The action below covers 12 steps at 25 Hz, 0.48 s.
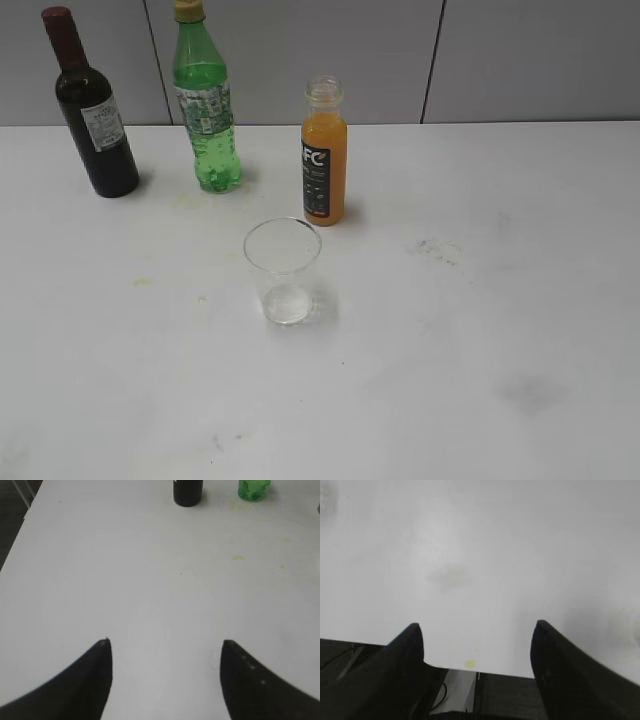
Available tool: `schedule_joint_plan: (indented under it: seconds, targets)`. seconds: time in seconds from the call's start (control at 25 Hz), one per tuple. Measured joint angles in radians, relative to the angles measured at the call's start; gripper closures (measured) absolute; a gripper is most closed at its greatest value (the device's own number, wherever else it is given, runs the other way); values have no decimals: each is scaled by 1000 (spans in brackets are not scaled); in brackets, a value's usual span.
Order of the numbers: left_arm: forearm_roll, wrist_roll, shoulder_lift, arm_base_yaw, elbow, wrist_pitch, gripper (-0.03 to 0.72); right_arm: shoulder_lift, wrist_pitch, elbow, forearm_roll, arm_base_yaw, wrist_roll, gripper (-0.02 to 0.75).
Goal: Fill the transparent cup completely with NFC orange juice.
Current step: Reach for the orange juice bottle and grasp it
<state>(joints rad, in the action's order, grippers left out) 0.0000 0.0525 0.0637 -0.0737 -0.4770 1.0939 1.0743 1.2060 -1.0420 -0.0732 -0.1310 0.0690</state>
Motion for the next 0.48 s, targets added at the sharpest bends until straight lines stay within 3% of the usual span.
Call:
schedule_joint_plan:
  seconds: [0.24,0.48]
  targets:
    - [0,0,0,0,0,0,167,-352,-70,306,-1,0,-23,220]
    - [0,0,0,0,0,0,167,-697,-108,460,-1,0,-30,225]
